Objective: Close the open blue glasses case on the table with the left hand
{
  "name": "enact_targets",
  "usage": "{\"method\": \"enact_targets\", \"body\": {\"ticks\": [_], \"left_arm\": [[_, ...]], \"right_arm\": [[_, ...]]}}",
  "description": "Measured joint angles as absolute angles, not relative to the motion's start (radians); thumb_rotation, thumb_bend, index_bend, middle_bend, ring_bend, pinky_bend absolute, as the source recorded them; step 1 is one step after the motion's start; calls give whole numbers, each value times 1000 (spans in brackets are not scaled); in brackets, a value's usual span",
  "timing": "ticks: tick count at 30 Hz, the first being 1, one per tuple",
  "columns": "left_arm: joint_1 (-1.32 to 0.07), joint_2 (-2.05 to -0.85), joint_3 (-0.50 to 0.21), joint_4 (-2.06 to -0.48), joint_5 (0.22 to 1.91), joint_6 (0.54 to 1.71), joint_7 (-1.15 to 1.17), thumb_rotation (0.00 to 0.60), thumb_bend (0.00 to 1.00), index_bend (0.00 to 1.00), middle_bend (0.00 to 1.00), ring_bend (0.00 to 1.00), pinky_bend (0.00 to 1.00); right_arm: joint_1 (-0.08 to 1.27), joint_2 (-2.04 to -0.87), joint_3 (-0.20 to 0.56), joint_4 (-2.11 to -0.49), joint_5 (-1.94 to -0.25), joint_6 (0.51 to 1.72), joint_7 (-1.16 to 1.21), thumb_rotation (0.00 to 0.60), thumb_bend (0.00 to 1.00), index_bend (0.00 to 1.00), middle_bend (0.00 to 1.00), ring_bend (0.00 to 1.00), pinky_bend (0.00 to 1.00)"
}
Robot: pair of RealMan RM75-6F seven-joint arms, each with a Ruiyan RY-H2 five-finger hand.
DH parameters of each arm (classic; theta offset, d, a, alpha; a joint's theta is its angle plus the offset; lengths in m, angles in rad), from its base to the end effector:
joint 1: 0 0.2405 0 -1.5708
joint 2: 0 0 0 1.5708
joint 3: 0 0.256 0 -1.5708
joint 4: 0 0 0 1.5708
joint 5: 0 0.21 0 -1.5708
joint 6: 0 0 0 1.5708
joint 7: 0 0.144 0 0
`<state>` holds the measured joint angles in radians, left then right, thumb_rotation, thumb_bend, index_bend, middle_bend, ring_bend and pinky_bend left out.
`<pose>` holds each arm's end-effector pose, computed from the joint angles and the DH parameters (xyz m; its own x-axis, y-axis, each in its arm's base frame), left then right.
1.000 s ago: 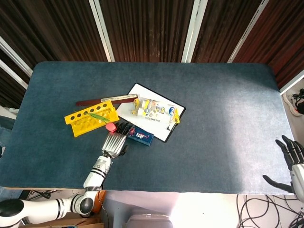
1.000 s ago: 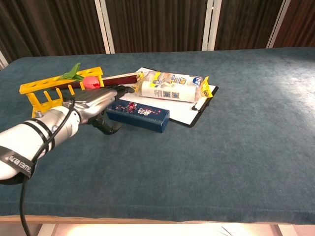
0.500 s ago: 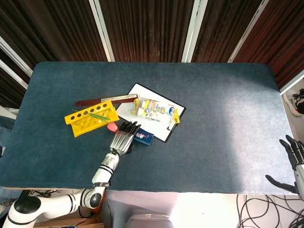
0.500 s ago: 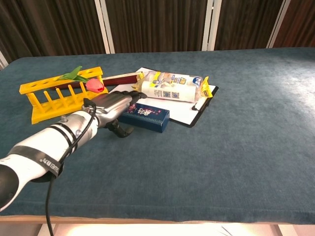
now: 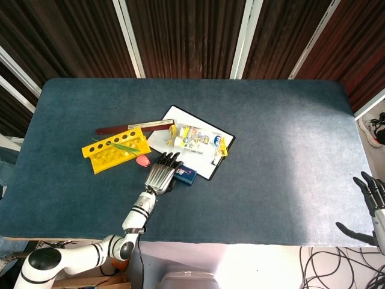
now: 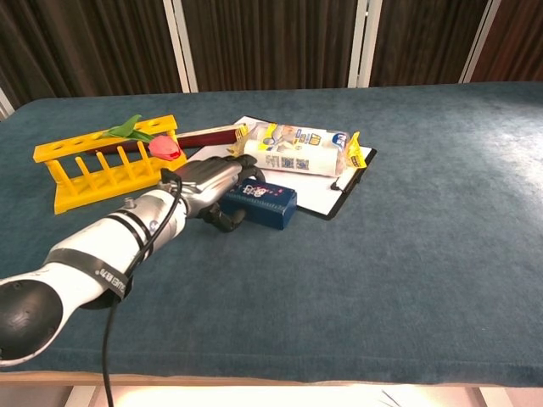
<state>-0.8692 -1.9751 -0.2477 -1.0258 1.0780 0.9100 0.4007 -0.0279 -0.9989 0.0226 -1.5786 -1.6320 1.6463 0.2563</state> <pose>-0.1046 0.3605 -0.1191 0.4729 0.2443 0.8466 0.8486 -0.3847 -0.3631 -0.3165 -0.1390 0.2088 0.2994 0.0707 0.9515 -0.9511 -0.0576 0.3035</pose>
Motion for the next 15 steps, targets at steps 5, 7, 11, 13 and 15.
{"method": "enact_targets", "body": {"ticks": [5,7,11,13,15], "left_arm": [[-869,-1980,-242,-1017,1108,920,377,600,473,253,0,0,9],[-865,-1974,-239,-1025,1118,927,367,600,433,19,0,0,8],[-847,-1949,-228,-1065,1152,973,358,600,393,0,0,0,6],[-835,-1930,-221,-1095,1161,991,366,600,383,0,0,0,4],[-818,-1902,-212,-1143,1167,1010,380,600,380,0,0,0,3]], "right_arm": [[-28,-999,22,-1578,-1632,1646,255,600,177,0,0,0,0],[-27,-1000,23,-1578,-1631,1646,253,600,177,0,0,0,0],[-27,-1002,24,-1578,-1629,1644,245,600,177,0,0,0,0],[-26,-1003,25,-1579,-1627,1642,237,600,177,0,0,0,0],[-26,-1006,26,-1581,-1626,1641,228,600,177,0,0,0,0]]}}
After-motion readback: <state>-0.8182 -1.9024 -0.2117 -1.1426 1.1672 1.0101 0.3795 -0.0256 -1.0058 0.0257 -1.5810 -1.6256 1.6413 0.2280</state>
